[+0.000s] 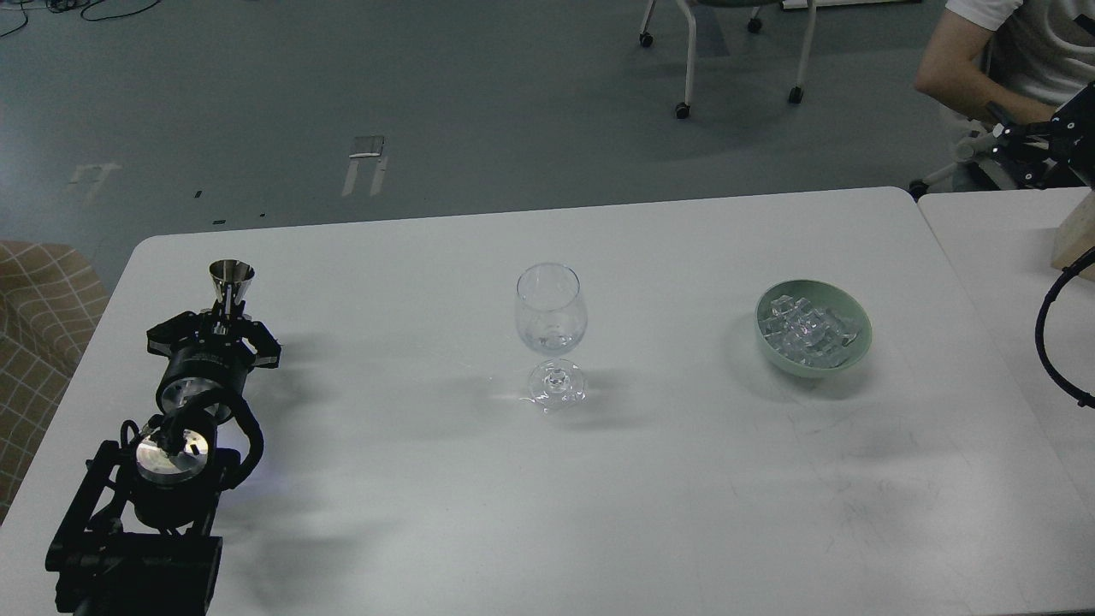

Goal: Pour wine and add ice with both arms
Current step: 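Open the left gripper and release the jigger cup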

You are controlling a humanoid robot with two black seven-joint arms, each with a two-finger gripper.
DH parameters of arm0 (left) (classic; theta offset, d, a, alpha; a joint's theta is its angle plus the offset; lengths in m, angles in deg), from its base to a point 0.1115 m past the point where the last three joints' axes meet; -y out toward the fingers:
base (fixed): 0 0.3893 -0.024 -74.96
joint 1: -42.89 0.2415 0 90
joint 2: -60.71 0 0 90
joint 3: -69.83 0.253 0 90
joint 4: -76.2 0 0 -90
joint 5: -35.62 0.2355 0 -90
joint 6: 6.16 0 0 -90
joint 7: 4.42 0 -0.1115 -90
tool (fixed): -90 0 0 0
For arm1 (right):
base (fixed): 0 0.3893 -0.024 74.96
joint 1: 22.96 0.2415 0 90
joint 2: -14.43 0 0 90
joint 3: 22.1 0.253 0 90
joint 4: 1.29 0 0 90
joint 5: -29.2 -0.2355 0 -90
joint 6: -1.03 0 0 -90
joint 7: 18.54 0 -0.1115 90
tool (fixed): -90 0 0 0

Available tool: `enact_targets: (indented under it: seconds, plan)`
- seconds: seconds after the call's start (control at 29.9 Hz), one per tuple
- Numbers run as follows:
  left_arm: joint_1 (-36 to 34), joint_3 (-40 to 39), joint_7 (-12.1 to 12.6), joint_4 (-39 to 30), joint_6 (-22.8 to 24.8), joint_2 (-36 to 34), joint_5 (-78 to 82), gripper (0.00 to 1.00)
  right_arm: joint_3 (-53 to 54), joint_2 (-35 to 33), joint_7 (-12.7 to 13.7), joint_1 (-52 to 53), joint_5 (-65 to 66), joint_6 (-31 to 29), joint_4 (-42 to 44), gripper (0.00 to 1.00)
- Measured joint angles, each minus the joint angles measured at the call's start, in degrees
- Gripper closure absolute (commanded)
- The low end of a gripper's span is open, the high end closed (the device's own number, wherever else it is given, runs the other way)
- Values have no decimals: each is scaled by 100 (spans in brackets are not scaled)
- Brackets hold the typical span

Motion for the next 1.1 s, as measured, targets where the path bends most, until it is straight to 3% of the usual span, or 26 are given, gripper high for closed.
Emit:
enact_targets:
  seconds: [0.63, 0.8, 1.1]
  plan:
    - [18, 11, 10, 3, 87, 9, 1, 69, 0, -5, 0, -10, 0, 0, 0, 0]
    - [25, 11, 11, 2, 87, 17, 4, 53, 0, -5, 0, -20, 0, 0, 0, 0]
    - [35, 11, 5, 14, 97, 26, 12, 52, 0, -5, 0, -21, 0, 0, -1, 0]
